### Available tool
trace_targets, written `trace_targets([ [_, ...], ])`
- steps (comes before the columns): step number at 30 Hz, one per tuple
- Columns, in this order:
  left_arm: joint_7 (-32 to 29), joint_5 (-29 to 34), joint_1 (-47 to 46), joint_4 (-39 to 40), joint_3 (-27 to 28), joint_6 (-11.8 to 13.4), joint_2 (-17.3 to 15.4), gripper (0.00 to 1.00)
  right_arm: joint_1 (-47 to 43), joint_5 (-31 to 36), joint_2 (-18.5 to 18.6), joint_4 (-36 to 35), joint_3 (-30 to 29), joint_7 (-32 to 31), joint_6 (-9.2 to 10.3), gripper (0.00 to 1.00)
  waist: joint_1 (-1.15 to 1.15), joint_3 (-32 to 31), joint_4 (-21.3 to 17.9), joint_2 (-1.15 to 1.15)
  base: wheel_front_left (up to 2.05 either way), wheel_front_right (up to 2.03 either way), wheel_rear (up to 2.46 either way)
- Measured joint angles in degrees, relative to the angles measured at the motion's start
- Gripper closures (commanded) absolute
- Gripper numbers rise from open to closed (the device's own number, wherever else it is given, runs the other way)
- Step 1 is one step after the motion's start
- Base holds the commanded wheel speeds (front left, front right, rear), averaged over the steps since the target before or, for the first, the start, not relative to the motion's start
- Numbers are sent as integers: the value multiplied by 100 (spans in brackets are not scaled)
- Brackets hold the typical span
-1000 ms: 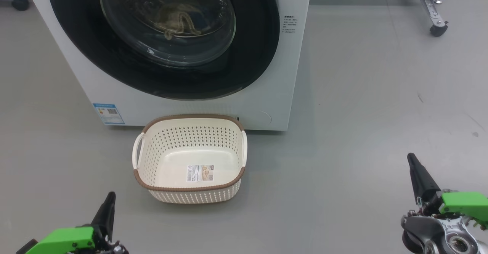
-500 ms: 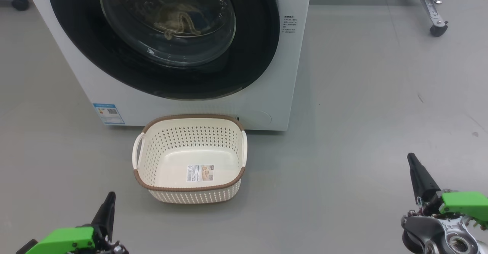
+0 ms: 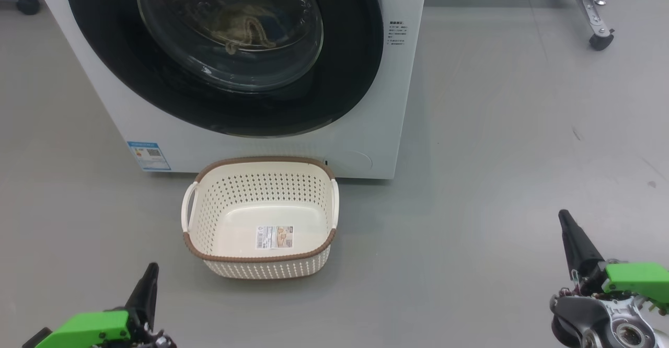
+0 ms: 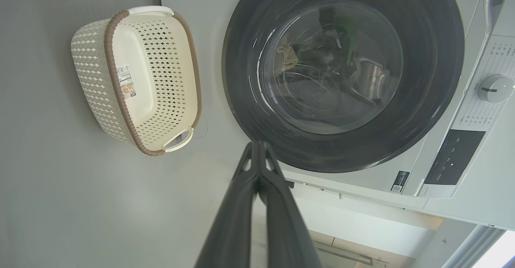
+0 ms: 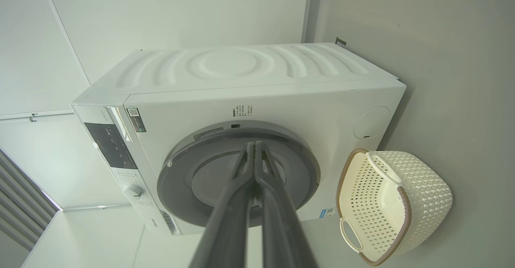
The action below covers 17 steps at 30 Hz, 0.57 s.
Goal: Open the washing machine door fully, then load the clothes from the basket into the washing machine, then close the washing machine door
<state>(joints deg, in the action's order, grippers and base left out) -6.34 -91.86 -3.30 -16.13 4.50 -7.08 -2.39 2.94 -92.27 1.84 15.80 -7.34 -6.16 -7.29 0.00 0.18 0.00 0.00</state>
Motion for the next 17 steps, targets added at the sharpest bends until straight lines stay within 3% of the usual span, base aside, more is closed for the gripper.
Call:
trace_targets([
  [17,0,0,0,0,0,0,0,100,0,0,0,0,-2,0,0,100,0,0,0,0,0,0,0],
])
